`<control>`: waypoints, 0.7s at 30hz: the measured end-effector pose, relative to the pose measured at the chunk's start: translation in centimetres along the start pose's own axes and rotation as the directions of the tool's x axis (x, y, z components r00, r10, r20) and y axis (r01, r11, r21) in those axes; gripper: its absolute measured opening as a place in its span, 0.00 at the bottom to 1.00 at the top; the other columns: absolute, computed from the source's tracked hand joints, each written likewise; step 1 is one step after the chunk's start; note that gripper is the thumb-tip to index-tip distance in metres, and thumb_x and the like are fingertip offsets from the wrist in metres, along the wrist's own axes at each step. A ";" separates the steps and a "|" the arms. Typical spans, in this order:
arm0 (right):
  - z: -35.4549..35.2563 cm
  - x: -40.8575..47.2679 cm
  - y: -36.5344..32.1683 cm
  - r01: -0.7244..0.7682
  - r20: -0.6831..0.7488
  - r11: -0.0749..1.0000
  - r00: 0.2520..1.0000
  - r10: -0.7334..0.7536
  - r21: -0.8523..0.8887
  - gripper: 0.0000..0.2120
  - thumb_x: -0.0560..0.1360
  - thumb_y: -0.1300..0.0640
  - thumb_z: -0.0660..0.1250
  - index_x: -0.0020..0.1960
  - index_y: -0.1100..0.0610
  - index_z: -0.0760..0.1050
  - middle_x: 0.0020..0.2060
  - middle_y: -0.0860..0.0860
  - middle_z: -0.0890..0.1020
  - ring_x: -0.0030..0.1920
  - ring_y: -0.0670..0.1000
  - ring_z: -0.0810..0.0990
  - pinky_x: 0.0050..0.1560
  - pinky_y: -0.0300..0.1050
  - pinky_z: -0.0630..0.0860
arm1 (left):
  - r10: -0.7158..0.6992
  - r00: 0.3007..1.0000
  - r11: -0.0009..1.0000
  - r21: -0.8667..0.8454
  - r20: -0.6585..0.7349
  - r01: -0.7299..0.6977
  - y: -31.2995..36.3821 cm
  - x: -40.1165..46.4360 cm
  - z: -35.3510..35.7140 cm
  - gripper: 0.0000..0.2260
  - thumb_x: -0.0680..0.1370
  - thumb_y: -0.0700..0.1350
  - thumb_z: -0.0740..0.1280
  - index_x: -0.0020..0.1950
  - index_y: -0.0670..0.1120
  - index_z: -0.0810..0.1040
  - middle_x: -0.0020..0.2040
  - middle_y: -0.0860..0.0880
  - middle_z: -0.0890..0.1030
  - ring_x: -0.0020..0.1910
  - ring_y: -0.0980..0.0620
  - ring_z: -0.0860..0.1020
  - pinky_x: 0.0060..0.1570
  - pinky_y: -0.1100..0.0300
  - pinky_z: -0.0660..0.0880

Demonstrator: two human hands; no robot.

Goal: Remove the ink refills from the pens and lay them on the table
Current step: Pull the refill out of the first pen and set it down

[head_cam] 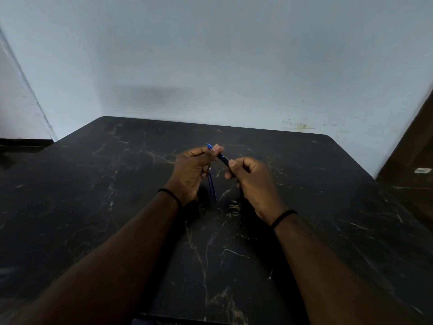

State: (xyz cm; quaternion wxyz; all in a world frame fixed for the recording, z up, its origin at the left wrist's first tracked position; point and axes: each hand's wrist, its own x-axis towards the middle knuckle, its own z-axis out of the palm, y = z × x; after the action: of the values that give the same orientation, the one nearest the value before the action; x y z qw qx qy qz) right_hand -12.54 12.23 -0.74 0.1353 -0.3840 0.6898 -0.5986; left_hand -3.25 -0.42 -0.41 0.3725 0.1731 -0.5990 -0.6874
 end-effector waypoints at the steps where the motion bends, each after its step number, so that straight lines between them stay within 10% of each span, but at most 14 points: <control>1: 0.0 0.0 0.0 -0.002 0.010 1.000 1.000 0.002 0.024 0.10 0.81 0.53 0.64 0.44 0.54 0.79 0.36 0.50 0.84 0.30 0.41 0.76 0.37 0.42 0.71 | 0.001 1.000 1.000 -0.001 -0.002 -0.001 0.0 0.0 0.0 0.06 0.78 0.45 0.69 0.49 0.45 0.85 0.34 0.54 0.81 0.29 0.57 0.65 0.28 0.64 0.63; 6: 0.1 0.2 0.2 0.013 0.013 0.999 1.000 -0.013 0.038 0.08 0.77 0.60 0.70 0.56 0.56 0.81 0.40 0.49 0.85 0.42 0.44 0.83 0.48 0.44 0.77 | -0.001 1.000 1.000 0.011 -0.020 0.001 0.0 0.0 -0.1 0.07 0.77 0.45 0.69 0.47 0.45 0.86 0.35 0.51 0.79 0.29 0.56 0.64 0.29 0.62 0.61; 12: 0.0 0.1 0.2 0.050 -0.054 0.992 0.997 -0.057 -0.114 0.17 0.82 0.50 0.62 0.41 0.58 0.81 0.30 0.51 0.76 0.28 0.41 0.70 0.30 0.34 0.65 | -0.009 1.000 1.000 0.022 -0.028 0.010 -0.2 0.0 0.0 0.06 0.76 0.47 0.71 0.46 0.46 0.86 0.34 0.50 0.78 0.28 0.56 0.65 0.31 0.60 0.61; 21: 0.2 0.4 0.4 0.064 -0.033 0.995 0.997 -0.066 -0.080 0.03 0.77 0.57 0.70 0.45 0.51 0.78 0.39 0.46 0.82 0.41 0.46 0.80 0.42 0.40 0.74 | -0.004 1.000 0.998 0.057 -0.027 0.006 -0.2 0.0 -0.1 0.11 0.76 0.47 0.70 0.51 0.40 0.84 0.33 0.52 0.78 0.28 0.57 0.65 0.28 0.63 0.62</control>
State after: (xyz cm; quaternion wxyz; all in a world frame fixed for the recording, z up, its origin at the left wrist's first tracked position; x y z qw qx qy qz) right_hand -12.85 11.82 -1.07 0.0881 -0.4006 0.7025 -0.5816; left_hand -3.26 -0.51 -0.61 0.3735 0.1944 -0.6131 -0.6685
